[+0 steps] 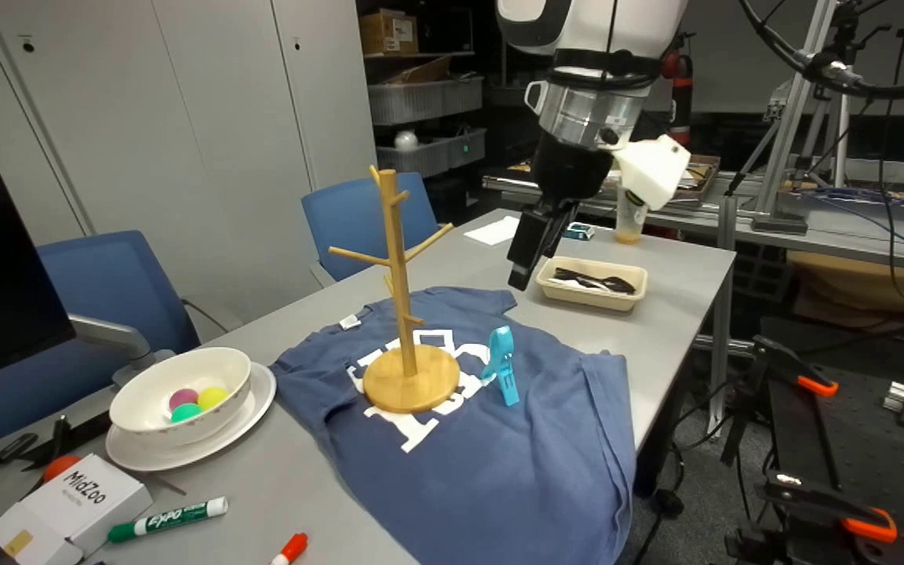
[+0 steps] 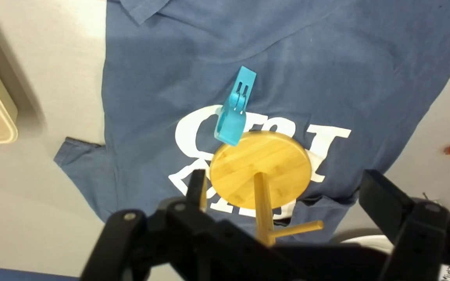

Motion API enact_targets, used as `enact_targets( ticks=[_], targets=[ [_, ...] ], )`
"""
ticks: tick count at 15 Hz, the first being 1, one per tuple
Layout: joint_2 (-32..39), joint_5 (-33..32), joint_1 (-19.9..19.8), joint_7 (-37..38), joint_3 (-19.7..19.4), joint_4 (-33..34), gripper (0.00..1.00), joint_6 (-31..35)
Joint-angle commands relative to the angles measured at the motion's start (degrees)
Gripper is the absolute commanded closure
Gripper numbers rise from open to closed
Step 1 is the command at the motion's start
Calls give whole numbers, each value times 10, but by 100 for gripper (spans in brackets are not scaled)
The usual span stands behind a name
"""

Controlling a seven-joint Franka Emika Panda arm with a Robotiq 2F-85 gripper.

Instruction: Unhang the blue object from the hanger

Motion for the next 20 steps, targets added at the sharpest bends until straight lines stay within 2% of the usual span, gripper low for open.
enact_targets(
  ticks=[1,2,3,4,5,9,10,11,13,20],
  targets=[
    [-40,-47,68,49,-53,-8,0,-13],
    [-23,-11,100,19,-97,-14,0,-4],
    [-45,-43,111,47,-97,-15,0,-15],
    [-28,-11,141,18,-140,-21,0,-7],
    [-43,-34,155,38,-148,-23,0,-13],
    [-29,-10,238,11,-245,-49,0,-7],
    [-9,10,192,-15,-209,-32,0,5],
    [-7,14,208,-18,-227,-39,0,6],
    [-5,17,221,-20,-240,-46,0,7],
    [-5,17,221,-21,-240,-50,0,7]
  ],
)
